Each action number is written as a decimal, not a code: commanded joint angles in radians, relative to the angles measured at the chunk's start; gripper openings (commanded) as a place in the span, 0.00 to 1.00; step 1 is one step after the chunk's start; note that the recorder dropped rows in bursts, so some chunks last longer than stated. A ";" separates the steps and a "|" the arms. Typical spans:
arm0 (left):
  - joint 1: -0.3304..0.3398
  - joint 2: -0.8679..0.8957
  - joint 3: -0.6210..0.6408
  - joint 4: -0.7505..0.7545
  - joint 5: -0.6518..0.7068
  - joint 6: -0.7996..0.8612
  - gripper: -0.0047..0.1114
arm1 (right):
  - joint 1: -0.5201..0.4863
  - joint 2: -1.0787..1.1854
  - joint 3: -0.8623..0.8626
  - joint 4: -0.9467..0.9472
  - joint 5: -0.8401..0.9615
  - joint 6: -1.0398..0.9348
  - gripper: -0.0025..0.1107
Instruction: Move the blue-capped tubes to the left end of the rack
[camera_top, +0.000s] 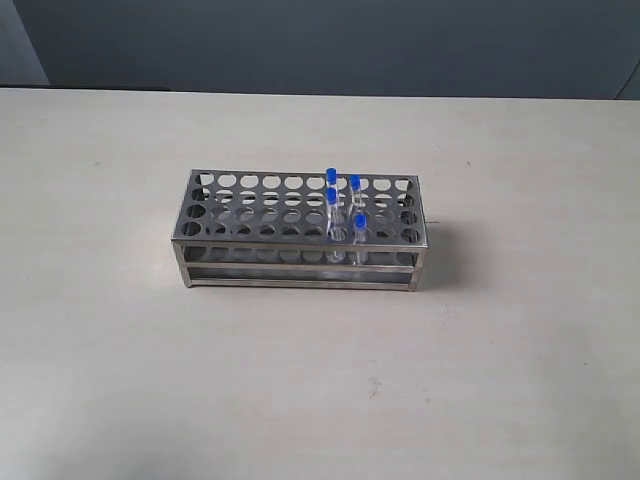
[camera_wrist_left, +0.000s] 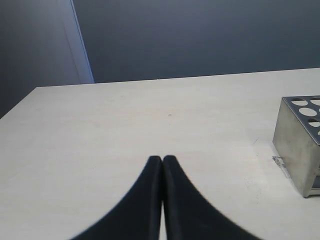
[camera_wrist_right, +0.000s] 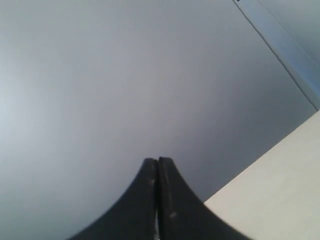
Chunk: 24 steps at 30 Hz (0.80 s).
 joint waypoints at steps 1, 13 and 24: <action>-0.004 -0.004 0.005 0.000 -0.014 -0.004 0.04 | 0.004 -0.006 0.002 -0.051 -0.024 0.002 0.01; -0.004 -0.004 0.005 0.000 -0.014 -0.004 0.04 | 0.004 0.351 -0.456 -0.721 -0.263 0.069 0.01; -0.004 -0.004 0.005 0.000 -0.014 -0.004 0.04 | 0.005 0.927 -0.826 -1.508 -0.412 0.717 0.01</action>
